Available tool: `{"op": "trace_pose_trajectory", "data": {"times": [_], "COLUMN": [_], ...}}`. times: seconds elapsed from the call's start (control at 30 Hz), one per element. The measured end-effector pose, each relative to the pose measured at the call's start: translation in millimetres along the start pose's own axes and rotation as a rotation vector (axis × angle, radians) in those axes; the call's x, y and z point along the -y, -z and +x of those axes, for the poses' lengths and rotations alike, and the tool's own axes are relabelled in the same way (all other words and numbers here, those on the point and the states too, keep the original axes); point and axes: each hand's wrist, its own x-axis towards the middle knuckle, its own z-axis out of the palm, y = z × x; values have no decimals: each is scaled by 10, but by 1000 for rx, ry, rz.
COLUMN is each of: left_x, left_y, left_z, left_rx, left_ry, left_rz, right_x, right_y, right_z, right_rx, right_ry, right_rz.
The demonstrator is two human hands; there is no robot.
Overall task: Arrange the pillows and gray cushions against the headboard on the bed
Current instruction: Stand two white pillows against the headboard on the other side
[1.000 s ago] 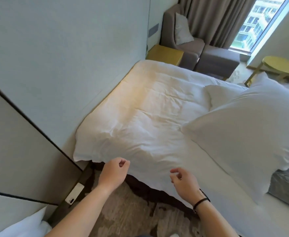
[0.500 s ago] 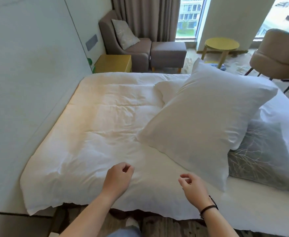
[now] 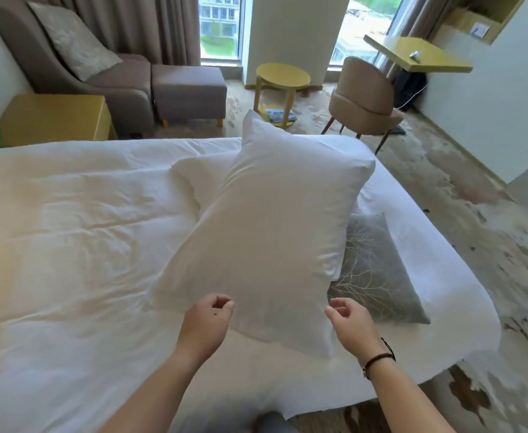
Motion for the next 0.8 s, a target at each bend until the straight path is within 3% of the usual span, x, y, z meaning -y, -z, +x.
{"op": "trace_pose_trajectory", "data": {"times": [0.47, 0.6, 0.8], "left_x": [-673, -727, -761], "left_y": [-605, -846, -991], "left_z": [872, 954, 1004], "left_rx": [-30, 3, 5], "left_ry": [5, 17, 68], "left_rz": [270, 284, 293], "right_x": [23, 25, 9], "right_y": [163, -45, -185], "right_z": [2516, 2822, 3041], "right_rx": [101, 49, 39], "right_ry": [-151, -87, -202], "right_rz": [214, 304, 282]}}
